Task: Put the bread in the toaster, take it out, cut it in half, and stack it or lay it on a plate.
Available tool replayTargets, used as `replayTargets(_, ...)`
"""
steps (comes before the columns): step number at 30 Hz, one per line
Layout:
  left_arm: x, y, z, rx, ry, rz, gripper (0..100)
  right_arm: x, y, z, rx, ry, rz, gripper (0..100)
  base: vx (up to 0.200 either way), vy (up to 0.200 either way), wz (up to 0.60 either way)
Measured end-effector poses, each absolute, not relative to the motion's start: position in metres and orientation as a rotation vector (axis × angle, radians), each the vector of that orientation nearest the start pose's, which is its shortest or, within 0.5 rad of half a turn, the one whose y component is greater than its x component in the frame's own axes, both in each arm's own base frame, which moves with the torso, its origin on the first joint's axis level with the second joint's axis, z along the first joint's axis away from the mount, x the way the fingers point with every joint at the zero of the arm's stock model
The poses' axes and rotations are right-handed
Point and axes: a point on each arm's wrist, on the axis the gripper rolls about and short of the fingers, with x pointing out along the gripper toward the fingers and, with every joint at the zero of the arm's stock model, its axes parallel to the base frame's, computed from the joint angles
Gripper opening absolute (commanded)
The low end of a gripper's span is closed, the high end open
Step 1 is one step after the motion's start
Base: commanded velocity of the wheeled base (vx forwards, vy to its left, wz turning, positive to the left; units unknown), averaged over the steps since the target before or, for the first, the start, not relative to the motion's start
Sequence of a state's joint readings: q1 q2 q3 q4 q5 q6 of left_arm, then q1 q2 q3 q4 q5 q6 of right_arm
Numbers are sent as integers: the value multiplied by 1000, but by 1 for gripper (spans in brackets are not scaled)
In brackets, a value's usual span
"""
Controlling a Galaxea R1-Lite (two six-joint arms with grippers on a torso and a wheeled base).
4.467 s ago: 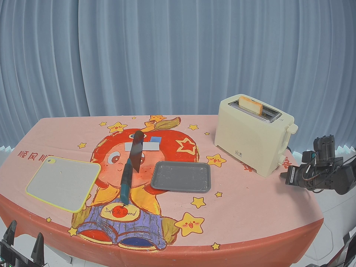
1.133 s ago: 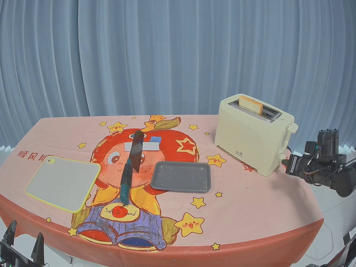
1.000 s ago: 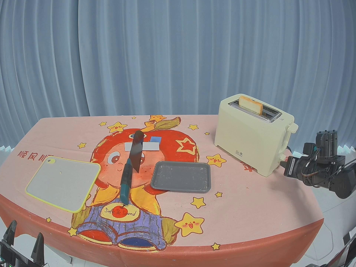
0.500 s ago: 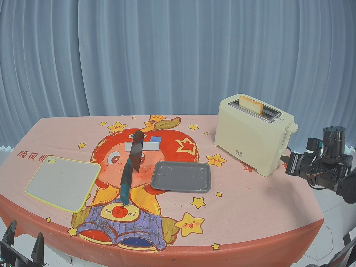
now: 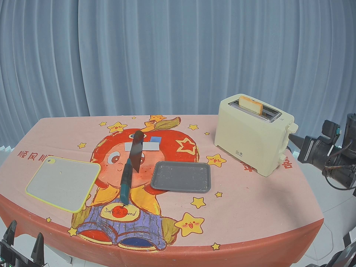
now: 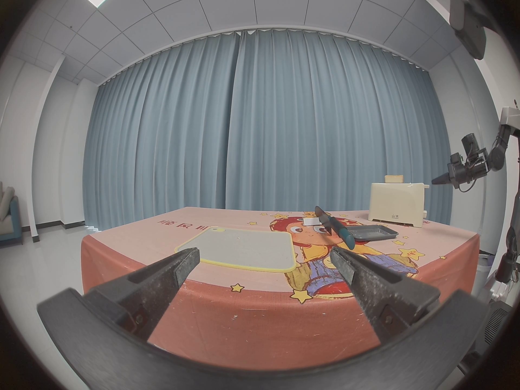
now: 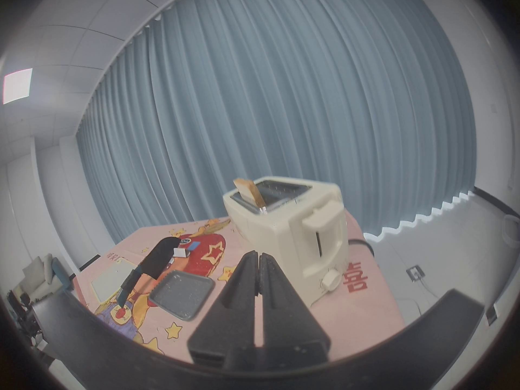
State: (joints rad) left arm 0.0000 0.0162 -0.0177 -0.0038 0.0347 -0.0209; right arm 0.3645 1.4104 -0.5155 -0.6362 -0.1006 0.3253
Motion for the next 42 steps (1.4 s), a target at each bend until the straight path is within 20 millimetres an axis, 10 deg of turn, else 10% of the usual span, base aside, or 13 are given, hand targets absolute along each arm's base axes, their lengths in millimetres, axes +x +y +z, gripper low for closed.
replayTargets(26,-23,1,81,-21,-6,34,100,194,32,222,133,-16,236,0,0,0,0)
replayTargets(42,-23,1,81,-21,-6,35,100,227,23,192,113,-12,204,0,0,0,0)
